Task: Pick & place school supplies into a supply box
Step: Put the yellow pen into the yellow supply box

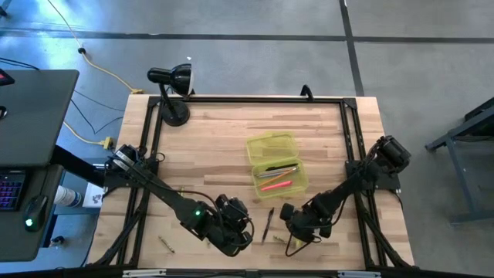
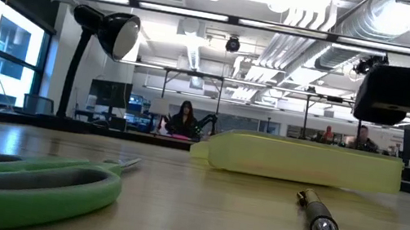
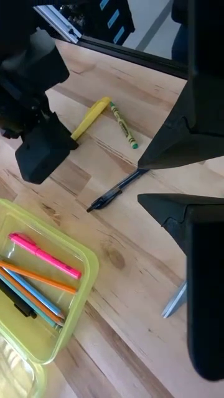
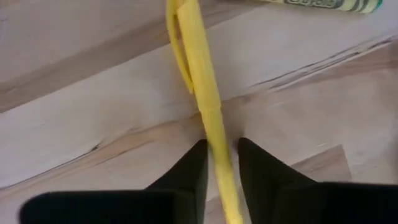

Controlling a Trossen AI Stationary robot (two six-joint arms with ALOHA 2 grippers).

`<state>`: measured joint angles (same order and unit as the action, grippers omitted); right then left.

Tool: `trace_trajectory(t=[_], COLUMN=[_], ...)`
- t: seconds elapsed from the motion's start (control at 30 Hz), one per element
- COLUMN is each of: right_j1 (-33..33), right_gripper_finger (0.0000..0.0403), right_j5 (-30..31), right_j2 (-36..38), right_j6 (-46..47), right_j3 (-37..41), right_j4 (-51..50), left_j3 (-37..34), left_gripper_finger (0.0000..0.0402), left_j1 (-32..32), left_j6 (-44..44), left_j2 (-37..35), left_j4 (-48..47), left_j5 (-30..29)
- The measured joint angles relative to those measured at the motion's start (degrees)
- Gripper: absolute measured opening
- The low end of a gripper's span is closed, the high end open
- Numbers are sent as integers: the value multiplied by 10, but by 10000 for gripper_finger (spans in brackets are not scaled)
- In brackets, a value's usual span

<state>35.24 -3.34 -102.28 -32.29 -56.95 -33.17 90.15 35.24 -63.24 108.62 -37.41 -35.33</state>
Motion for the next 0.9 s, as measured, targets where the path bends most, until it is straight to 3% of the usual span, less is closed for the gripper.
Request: trace_trajectory(t=[0.17, 0.37, 0.6, 0.9], right_j1=[-1, -1, 0, 2], right_gripper_finger=[9, 23, 6, 7], right_j5=[-10, -18, -17, -12], right_j2=[0, 0, 9, 93], right_j6=[1, 3, 55, 106], right_j3=[0, 0, 2, 1], right_j4=[8, 16, 16, 10], left_j3=[0, 0, 0, 0], left_gripper_finger=[106, 106, 106, 106], left_j1=[0, 0, 0, 0], left_j6=[0, 0, 0, 0], left_j2=[0, 0, 0, 0], left_j4=[-1, -1, -2, -2], left_j5=[-1, -1, 0, 0])
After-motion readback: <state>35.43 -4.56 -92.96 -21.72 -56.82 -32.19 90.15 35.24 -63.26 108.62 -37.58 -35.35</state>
